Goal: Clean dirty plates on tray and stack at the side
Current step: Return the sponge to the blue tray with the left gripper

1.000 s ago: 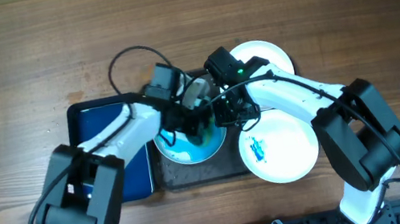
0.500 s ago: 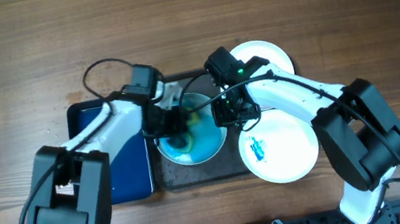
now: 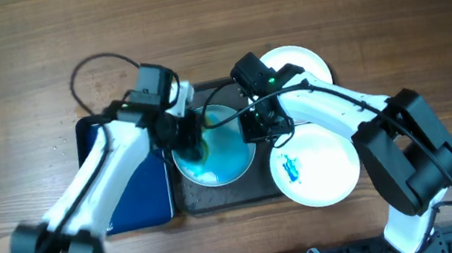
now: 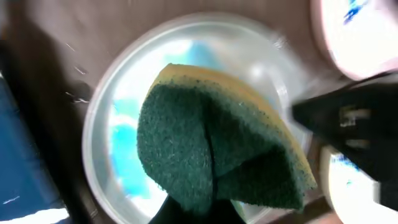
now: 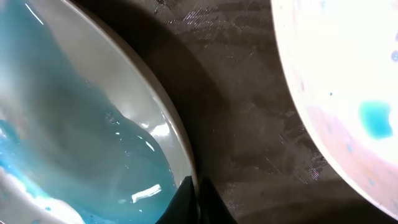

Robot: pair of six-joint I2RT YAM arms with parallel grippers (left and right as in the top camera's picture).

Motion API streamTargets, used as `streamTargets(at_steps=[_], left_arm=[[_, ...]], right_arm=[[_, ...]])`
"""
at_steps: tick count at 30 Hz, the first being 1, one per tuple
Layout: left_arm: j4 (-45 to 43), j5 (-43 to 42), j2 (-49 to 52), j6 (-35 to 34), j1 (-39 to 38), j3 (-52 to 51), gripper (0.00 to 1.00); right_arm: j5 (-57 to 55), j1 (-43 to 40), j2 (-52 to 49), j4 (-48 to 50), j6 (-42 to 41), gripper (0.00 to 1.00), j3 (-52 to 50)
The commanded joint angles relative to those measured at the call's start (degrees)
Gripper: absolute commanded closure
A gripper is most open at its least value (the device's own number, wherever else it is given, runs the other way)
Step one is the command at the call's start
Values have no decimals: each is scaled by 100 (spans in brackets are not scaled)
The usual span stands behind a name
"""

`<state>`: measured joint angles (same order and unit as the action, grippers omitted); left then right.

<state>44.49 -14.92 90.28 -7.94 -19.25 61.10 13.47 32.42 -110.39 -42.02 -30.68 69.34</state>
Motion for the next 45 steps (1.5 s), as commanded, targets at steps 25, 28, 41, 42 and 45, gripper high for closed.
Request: streamTargets(at_steps=[25, 28, 41, 42, 45], left_arm=[[1268, 1416, 1099, -455, 2579, 330, 96], [1073, 1416, 1335, -455, 2629, 330, 96], [1093, 1416, 1108, -584, 2677, 356, 0], [1110, 1438, 957, -586, 2677, 358, 0], [1178, 1718, 313, -625, 2677, 385, 0]], right_arm=[[17, -26, -83, 166, 114, 96, -46], [17, -26, -83, 179, 116, 96, -46], [72, -42, -83, 181, 219, 96, -46], [85, -42, -83, 179, 221, 96, -46], [83, -42, -83, 179, 227, 96, -46]])
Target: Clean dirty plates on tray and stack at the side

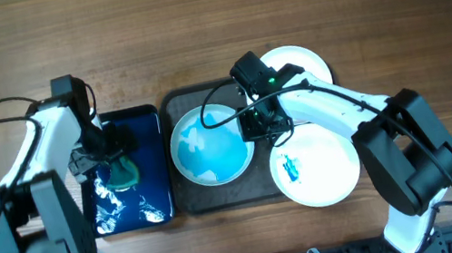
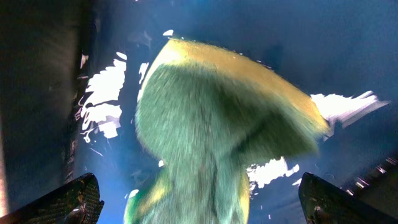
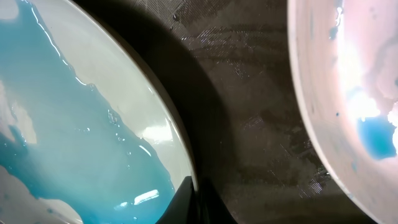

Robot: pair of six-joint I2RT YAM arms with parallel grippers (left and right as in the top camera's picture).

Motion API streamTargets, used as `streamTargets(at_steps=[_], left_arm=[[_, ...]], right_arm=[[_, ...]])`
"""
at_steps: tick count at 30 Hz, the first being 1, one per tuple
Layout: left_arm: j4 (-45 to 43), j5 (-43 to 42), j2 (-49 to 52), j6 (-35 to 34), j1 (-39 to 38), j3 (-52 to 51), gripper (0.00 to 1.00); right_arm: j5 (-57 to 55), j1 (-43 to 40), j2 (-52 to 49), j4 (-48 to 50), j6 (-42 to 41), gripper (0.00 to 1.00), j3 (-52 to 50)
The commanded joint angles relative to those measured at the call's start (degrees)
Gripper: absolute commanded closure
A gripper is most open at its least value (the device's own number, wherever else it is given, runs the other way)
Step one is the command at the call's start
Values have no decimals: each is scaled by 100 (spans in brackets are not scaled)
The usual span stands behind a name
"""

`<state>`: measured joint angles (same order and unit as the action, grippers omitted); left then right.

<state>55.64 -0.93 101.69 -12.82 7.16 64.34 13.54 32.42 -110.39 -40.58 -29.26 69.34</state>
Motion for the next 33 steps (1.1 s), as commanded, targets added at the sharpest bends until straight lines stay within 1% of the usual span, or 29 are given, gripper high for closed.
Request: streamTargets(at_steps=[1, 5, 6, 7, 9, 12, 13, 16, 19, 21, 24, 28, 33], left_arm=[[81, 413, -1051, -168, 37, 61, 0], [136, 769, -2170, -435, 37, 61, 0], [157, 1023, -2417, -629, 37, 61, 0], [201, 1497, -2837, -879, 37, 61, 0], [254, 1902, -3174, -960, 42, 61, 0], [511, 2682, -3429, -1464, 223, 61, 0], [592, 2774, -3432, -1628, 341, 61, 0], [772, 2758, -3351, -2048, 848, 59, 0], [809, 2734, -3167, -2092, 1467, 55, 0], [807, 2662, -3093, -2092, 1663, 55, 0], [809, 2629, -3064, -2090, 1779, 55, 0], [811, 2627, -3064, -2090, 1777, 55, 0], [815, 2627, -3064, -2090, 1777, 55, 0]], right_arm=[[76, -42, -83, 35, 87, 96, -46], [76, -42, -83, 33, 101, 96, -46], [76, -42, -83, 31, 98, 96, -46], [76, -42, -83, 31, 101, 96, -46], [76, -42, -83, 31, 98, 96, -46], [76, -42, -83, 26, 96, 96, -46], [76, -42, -83, 26, 98, 96, -46], [72, -50, -83, 31, 101, 96, -44], [72, -50, -74, 24, 223, 96, -11], [72, -50, -57, -7, 256, 95, 52], [-63, -52, 17, -149, 348, 95, 221], [-511, -50, 197, -409, 551, 95, 463], [-774, -50, 376, -551, 581, 96, 610]])
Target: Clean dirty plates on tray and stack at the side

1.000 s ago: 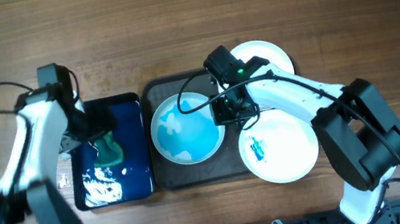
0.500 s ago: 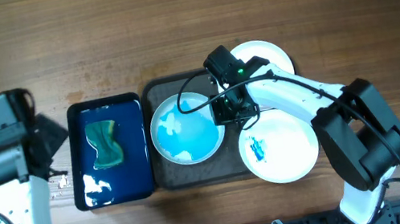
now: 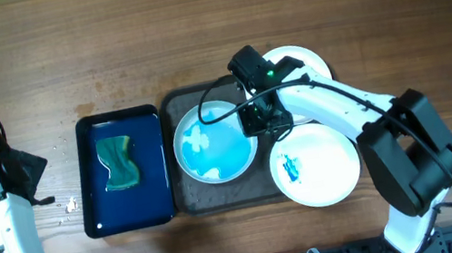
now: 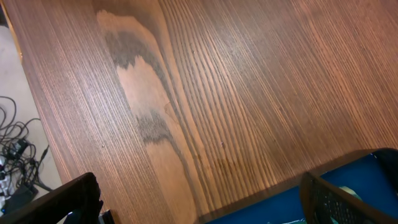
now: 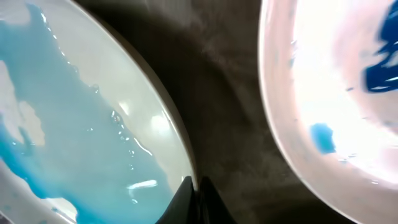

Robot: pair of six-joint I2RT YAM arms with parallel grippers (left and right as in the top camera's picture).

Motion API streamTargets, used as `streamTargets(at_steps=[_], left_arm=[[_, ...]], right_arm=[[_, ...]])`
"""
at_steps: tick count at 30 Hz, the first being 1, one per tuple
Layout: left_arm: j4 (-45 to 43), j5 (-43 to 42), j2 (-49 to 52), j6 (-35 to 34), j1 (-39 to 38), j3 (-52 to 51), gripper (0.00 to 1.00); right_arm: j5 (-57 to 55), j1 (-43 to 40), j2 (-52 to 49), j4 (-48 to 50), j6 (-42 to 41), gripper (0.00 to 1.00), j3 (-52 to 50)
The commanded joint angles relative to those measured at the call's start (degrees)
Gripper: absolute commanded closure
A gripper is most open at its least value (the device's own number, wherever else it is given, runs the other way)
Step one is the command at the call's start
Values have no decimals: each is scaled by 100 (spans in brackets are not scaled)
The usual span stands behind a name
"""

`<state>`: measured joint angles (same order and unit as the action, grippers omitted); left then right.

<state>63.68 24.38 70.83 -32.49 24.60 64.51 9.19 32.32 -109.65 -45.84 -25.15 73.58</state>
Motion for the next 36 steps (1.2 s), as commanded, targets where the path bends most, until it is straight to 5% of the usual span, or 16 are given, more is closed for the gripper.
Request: streamTargets(at_steps=[1, 36], left_arm=[[11, 96, 22, -122, 33, 37, 0], [7, 98, 22, -122, 33, 37, 0]], right_arm=[[-341, -39, 317, -22, 168, 95, 190], [-1585, -22, 1174, -138, 1032, 95, 866]])
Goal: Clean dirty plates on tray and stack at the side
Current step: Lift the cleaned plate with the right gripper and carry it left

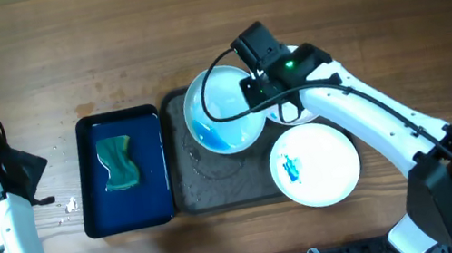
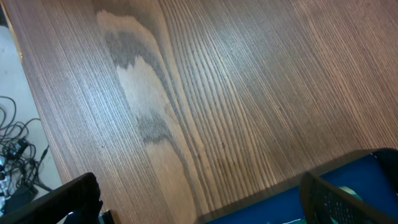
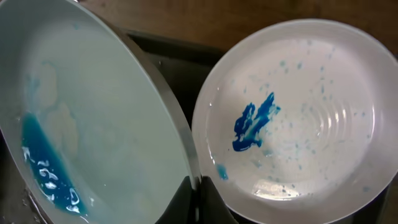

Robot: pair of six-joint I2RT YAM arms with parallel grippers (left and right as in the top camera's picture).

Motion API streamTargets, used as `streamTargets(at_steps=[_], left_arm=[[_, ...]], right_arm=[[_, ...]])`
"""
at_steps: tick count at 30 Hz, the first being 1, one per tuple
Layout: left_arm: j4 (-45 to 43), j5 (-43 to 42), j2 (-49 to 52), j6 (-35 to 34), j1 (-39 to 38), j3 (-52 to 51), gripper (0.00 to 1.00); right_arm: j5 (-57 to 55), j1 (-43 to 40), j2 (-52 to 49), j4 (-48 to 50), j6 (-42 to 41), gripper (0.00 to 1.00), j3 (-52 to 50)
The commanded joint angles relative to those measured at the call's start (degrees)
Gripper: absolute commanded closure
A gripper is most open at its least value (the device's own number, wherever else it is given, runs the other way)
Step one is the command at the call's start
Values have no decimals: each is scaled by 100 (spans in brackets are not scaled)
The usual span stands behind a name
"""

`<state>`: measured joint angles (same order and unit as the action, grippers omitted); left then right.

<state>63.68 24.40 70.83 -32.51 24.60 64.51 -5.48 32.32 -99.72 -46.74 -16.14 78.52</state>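
Note:
My right gripper (image 1: 255, 94) is shut on the rim of a white plate (image 1: 223, 108), held tilted above the back of the dark tray (image 1: 218, 187). Blue liquid has pooled at the plate's low edge (image 3: 50, 168). In the right wrist view the fingers (image 3: 196, 196) pinch that rim. A second white plate (image 1: 315, 165) with a blue stain (image 3: 252, 121) lies right of the tray. My left gripper (image 2: 202, 198) stands open over bare wood at the far left, holding nothing.
A blue tub (image 1: 146, 172) left of the tray holds the green and yellow sponge (image 1: 118, 161). A third white plate (image 1: 282, 117) lies mostly hidden under the right arm. The tray floor shows wet streaks (image 1: 204, 162). Cables hang off the table's left edge (image 2: 15, 162).
The right gripper has lifted the plate off the tray floor and tilted it toward the back; the blue liquid has gathered at one edge. The left arm has not moved.
First the left gripper pressed the sponge into the blue-smeared plate on the tray while the right gripper pinched its rim. Then the sponge was over the blue tub. Later it lay in the tub, the left arm far left. Now the plate hangs tilted.

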Motion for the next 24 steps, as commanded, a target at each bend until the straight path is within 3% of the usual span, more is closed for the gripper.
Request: streamTargets(at_steps=[1, 24], left_arm=[[7, 94, 22, -120, 33, 37, 0], [4, 94, 22, -120, 33, 37, 0]], right_arm=[[-118, -13, 181, -70, 133, 96, 450], [68, 846, -245, 343, 369, 95, 1762]])
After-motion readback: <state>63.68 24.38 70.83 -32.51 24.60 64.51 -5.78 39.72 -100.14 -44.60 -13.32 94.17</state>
